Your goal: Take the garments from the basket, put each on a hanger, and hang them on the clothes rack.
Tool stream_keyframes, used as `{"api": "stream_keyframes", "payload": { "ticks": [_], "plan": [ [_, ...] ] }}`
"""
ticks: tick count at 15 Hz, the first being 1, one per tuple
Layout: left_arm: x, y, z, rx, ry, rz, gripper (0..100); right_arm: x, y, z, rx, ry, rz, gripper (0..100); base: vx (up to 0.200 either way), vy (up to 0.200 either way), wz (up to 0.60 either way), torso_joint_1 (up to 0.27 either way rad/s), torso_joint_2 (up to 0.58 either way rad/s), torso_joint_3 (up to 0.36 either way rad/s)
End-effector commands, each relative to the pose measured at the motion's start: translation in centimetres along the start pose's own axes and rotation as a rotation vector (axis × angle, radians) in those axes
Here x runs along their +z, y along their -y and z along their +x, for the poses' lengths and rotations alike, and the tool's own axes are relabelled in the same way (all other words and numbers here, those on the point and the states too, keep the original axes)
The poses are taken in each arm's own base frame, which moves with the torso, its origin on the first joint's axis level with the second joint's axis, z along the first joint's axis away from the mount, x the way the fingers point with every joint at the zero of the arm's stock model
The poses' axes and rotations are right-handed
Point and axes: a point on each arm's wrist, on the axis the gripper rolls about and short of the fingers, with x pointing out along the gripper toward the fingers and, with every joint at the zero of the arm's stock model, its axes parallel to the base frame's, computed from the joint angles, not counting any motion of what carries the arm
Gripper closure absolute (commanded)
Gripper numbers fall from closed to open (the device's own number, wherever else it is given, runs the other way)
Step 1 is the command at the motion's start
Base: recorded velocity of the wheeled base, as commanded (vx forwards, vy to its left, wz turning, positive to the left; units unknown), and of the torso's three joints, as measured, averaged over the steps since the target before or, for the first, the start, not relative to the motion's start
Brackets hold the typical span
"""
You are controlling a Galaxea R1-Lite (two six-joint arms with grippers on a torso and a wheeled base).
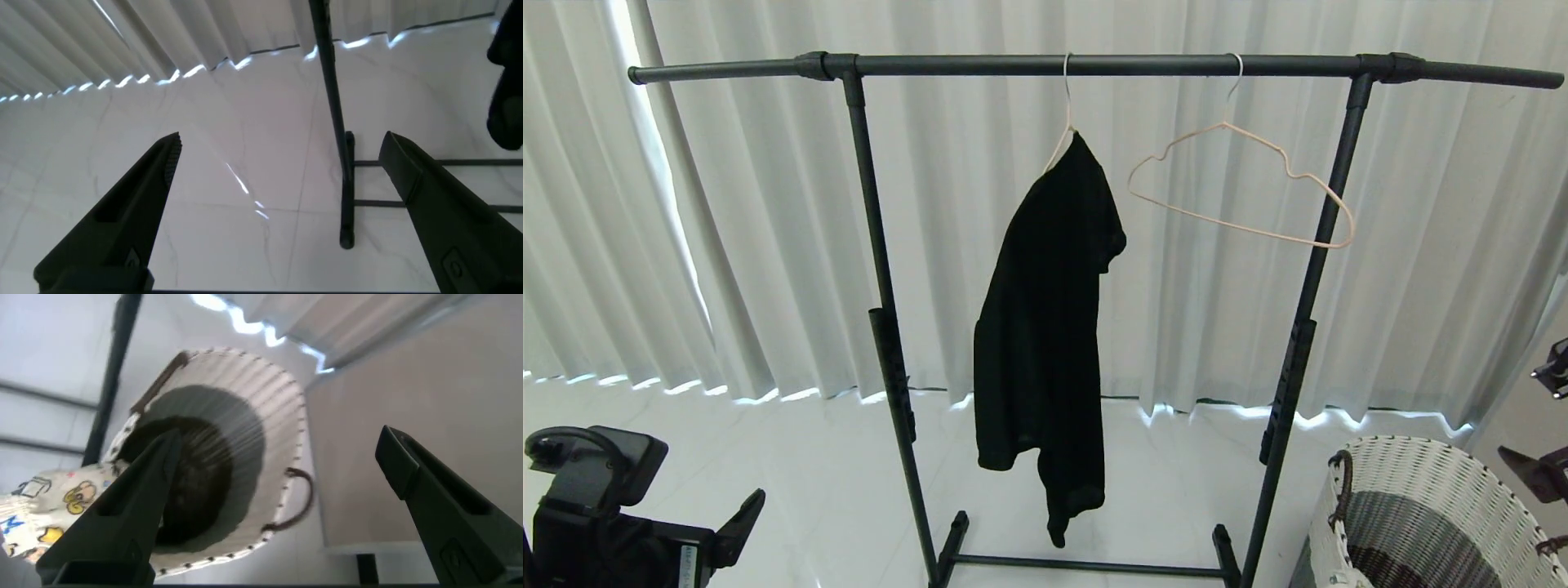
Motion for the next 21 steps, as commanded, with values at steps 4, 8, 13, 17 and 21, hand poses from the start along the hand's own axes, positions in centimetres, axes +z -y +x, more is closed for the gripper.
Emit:
{"api": "stream_keyframes", "payload": {
  "ticks": [4, 8, 13, 17, 21],
  "plan": [
    [0.6, 0.3, 0.0, -0.053, 0.040, 0.002, 0, -2.1, -4.0, 2.2, 0.227, -0.108, -0.118, 0, 0.000, 0.000, 0.00, 0.000, 0.00, 0.000],
    [1.3, 1.3, -1.0, -0.182, 0.139, 0.026, 0, -3.6, -8.7, 2.4, 0.464, -0.160, -0.204, 0, 0.000, 0.000, 0.00, 0.000, 0.00, 0.000],
    [3.4, 2.1, -1.8, -0.269, 0.267, 0.052, 0, -6.1, -12.7, 2.9, 0.551, -0.376, -0.175, 0, 0.000, 0.000, 0.00, 0.000, 0.00, 0.000],
    [3.9, 2.5, -2.0, -0.300, 0.296, 0.063, 0, -7.3, -14.1, 4.6, 0.444, -0.512, -0.203, 0, 0.000, 0.000, 0.00, 0.000, 0.00, 0.000],
    [4.2, 2.5, -2.1, -0.302, 0.308, 0.062, 0, -7.3, -15.3, 6.4, 0.363, -0.569, -0.137, 0, 0.000, 0.000, 0.00, 0.000, 0.00, 0.000]
  ]
}}
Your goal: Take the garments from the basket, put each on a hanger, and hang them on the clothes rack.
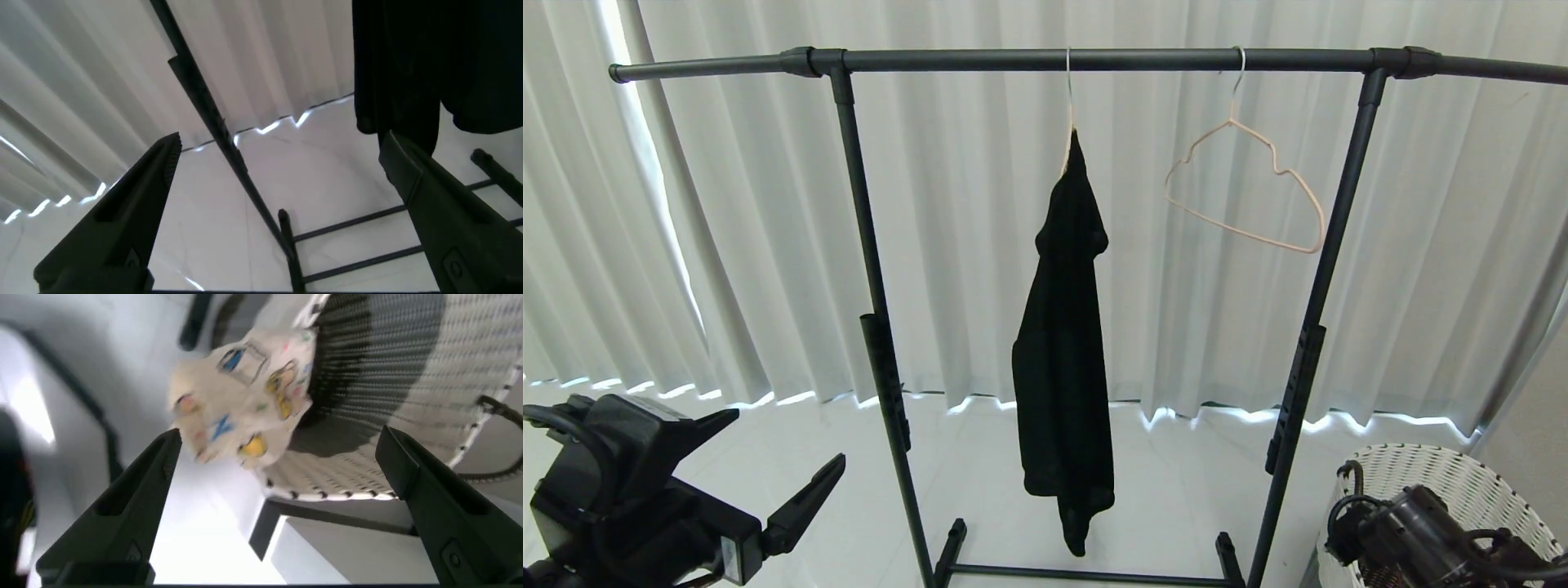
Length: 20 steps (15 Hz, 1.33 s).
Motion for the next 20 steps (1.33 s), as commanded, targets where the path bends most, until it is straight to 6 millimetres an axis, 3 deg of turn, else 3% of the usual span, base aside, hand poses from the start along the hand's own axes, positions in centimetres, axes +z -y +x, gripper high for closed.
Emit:
{"api": "stream_keyframes", "payload": {
  "ticks": [1, 10, 11, 16, 19, 20],
  "plan": [
    [0.2, 0.1, -0.1, -0.005, 0.015, 0.002, 0, 0.8, -0.6, 1.7, -0.023, -0.044, 0.016, 0, 0.000, 0.000, 0.00, 0.000, 0.00, 0.000],
    [0.6, 0.0, -0.7, -0.004, 0.052, 0.003, 0, 1.2, -0.9, 4.5, -0.113, -0.073, 0.037, 0, 0.000, 0.000, 0.00, 0.000, 0.00, 0.000],
    [0.5, 0.1, -0.7, -0.005, 0.051, 0.002, 0, 1.4, -1.0, 4.9, -0.112, -0.062, 0.042, 100, 0.000, 0.000, 0.00, 0.000, 0.00, 0.000],
    [0.3, 0.1, -0.7, -0.005, 0.041, -0.002, 0, 1.6, -0.9, 4.3, -0.117, -0.018, 0.057, 100, 0.000, 0.000, 0.00, 0.000, 0.00, 0.000],
    [0.1, 0.2, -0.8, -0.006, 0.032, 0.005, 0, 1.9, -0.3, 2.1, -0.107, 0.041, 0.036, 100, 0.000, 0.000, 0.00, 0.000, 0.00, 0.000],
    [0.1, 0.2, -0.7, -0.002, 0.025, 0.018, 0, 2.4, 0.4, 0.1, -0.101, 0.077, 0.018, 100, 0.000, 0.000, 0.00, 0.000, 0.00, 0.000]
  ]
}}
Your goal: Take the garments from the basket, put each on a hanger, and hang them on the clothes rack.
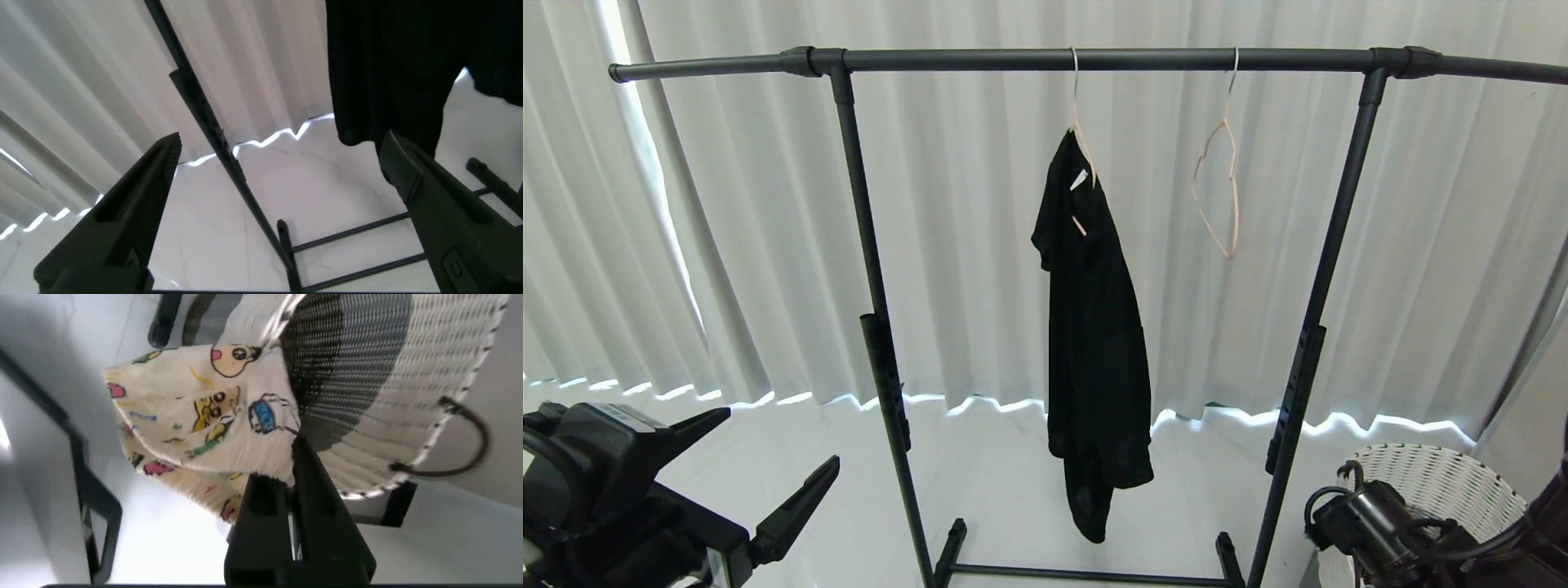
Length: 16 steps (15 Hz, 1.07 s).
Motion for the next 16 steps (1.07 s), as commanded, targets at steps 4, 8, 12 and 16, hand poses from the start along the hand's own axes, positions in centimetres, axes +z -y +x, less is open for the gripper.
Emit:
{"api": "stream_keyframes", "payload": {
  "ticks": [4, 8, 12, 16],
  "plan": [
    [-0.8, 0.2, 0.0, -0.005, -0.039, 0.077, 0, 4.3, 3.6, -8.6, 0.052, 0.198, 0.040, 100, 0.000, 0.000, 0.00, 0.000, 0.00, 0.000],
    [-0.9, 0.2, 0.2, 0.000, -0.057, 0.080, 0, 6.9, 3.9, -12.8, 0.086, 0.314, 0.028, 100, -0.150, 0.000, 0.00, 0.004, 0.00, 0.002],
    [-0.8, 0.2, 0.8, -0.005, -0.068, 0.021, 0, 9.1, 3.6, -16.1, 0.122, 0.407, 0.015, 100, -0.200, 0.000, 0.00, 0.002, 0.00, 0.006],
    [2.7, -0.4, 3.1, -0.067, 0.048, -0.126, 0, 11.7, 2.0, -18.9, 0.193, 0.507, -0.012, 100, 0.000, 0.000, 0.00, 0.000, 0.00, 0.000]
  ]
}}
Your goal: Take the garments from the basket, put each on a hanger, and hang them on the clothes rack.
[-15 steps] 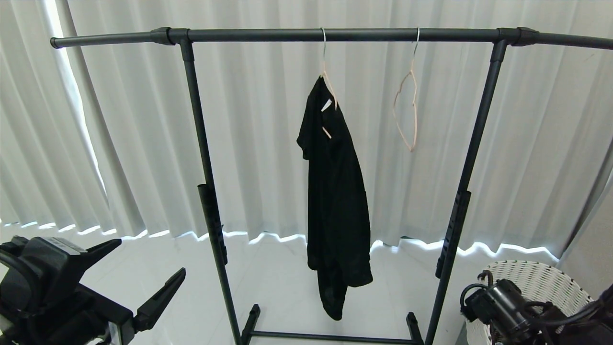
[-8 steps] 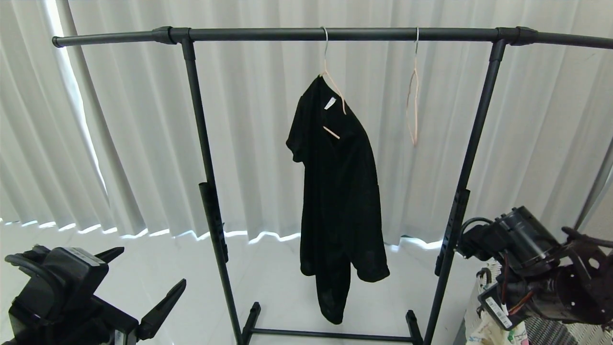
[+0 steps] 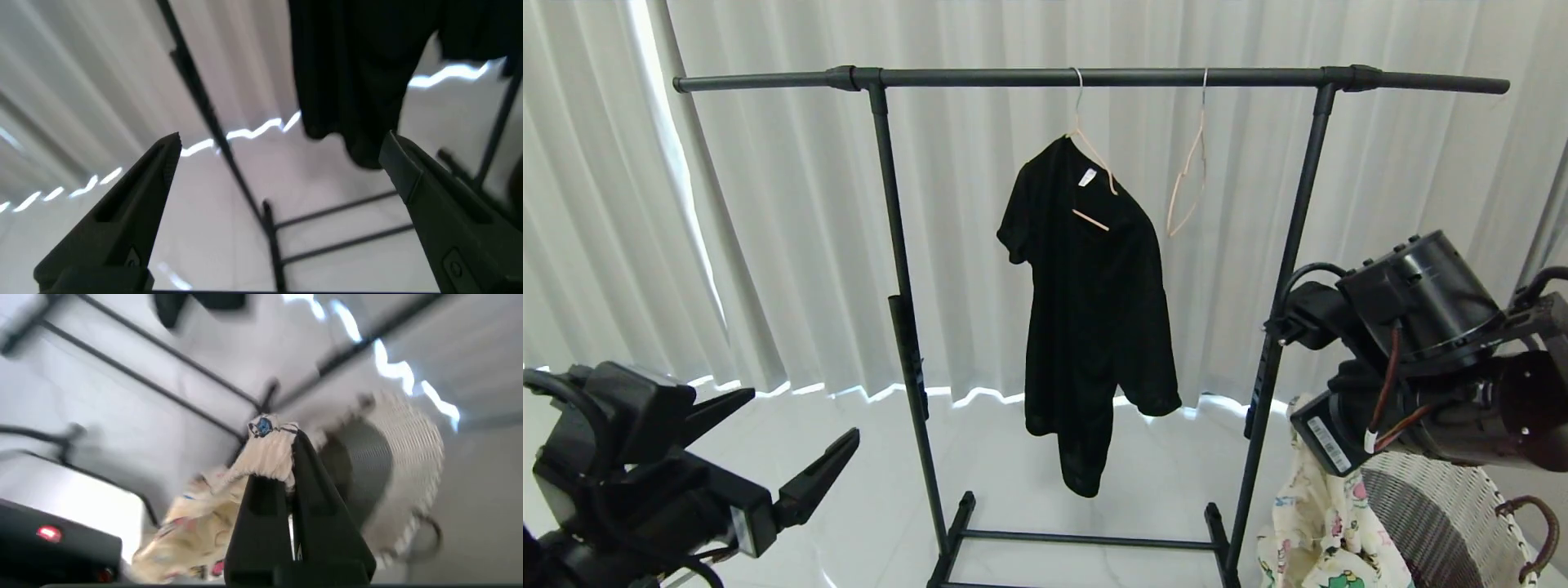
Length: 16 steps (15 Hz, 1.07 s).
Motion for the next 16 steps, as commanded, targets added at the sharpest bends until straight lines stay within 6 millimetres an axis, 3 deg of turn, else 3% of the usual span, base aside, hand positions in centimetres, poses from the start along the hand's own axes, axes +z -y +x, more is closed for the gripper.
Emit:
{"api": "stream_keyframes", "payload": {
  "ticks": [1, 4, 9, 14, 16],
  "plan": [
    [1.9, -0.1, 1.8, -0.076, 0.050, -0.051, 0, 2.4, -1.7, -0.3, 0.059, 0.063, -0.014, 100, 0.000, 0.000, 0.00, 0.000, 0.00, 0.000],
    [2.8, 1.4, 2.3, -0.226, 0.090, -0.062, 0, 5.4, -3.7, -1.0, 0.146, 0.151, -0.014, 100, 0.000, 0.000, 0.00, 0.000, 0.00, 0.000],
    [3.1, 7.2, 1.8, -0.559, 0.035, -0.207, 0, 9.3, -6.4, -2.6, 0.272, 0.280, 0.021, 100, 0.000, 0.000, 0.00, 0.000, 0.00, 0.000],
    [3.3, 8.9, 5.2, -0.566, -0.084, -0.389, 0, 10.3, -8.1, -4.6, 0.338, 0.345, 0.005, 100, 0.000, 0.000, 0.00, 0.000, 0.00, 0.000],
    [3.3, 10.0, 5.1, -0.610, -0.094, -0.374, 0, 10.2, -8.6, -5.0, 0.353, 0.351, -0.004, 100, 0.000, 0.000, 0.00, 0.000, 0.00, 0.000]
  ]
}}
